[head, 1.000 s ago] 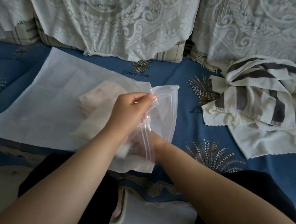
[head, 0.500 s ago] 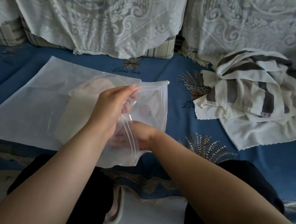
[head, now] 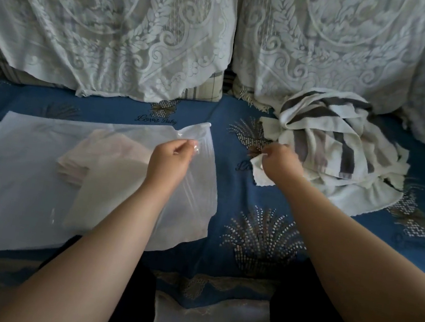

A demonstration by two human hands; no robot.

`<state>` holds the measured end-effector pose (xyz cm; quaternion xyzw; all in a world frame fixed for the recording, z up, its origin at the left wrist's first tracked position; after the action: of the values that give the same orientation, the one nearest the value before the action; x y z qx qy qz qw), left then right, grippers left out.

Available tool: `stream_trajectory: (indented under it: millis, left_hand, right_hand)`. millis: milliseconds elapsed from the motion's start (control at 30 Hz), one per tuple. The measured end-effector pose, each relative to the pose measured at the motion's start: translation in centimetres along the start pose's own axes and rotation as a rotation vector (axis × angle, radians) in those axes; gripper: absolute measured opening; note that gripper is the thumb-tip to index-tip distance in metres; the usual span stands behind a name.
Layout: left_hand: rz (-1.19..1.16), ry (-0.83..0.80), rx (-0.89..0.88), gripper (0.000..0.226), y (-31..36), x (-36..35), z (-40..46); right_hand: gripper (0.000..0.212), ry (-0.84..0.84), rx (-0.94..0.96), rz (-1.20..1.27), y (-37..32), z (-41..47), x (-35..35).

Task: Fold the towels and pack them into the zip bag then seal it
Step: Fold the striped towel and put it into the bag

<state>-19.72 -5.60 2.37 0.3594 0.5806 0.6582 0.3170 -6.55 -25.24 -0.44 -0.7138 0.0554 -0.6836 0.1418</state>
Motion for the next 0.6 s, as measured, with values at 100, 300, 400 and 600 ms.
stream_trajectory:
  millis: [100, 300, 400, 600]
  left_hand:
    - [0.139, -0.022, -0.057, 0.025, -0.2, -0.8, 1.5]
    - [0.426, -0.055, -0.369, 0.031, -0.1, -2.8, 2.1]
    - [0.467, -0.09, -0.612, 0.04, 1.1, -4.6, 0.7]
    - [0.261, -0.353, -0.381, 0.035, 1.6, -9.0, -2.1]
  right_hand:
    - [0.044, 0.062, -0.082, -0.141, 3.9, 2.2, -0.5]
    - [0.05, 0.039, -0.052, -0.302, 8.2, 4.6, -1.9]
    - [0.037, 0.204, 0.005, -0.284, 7.6, 4.8, -0.6]
    - [0.037, 0.411, 0.098, -0.184, 5.0, 1.0, 5.3]
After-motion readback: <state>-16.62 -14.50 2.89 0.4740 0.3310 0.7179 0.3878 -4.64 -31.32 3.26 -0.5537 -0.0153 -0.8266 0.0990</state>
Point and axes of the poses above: each hand's wrist, its own z-axis towards the middle knuckle, its own x-axis out of the back of the hand, y = z × x, the point moved 2 cm from there along z, towards the middle knuckle, and after that the axes turned 14 degrees about -z, right-handed, at the moved point
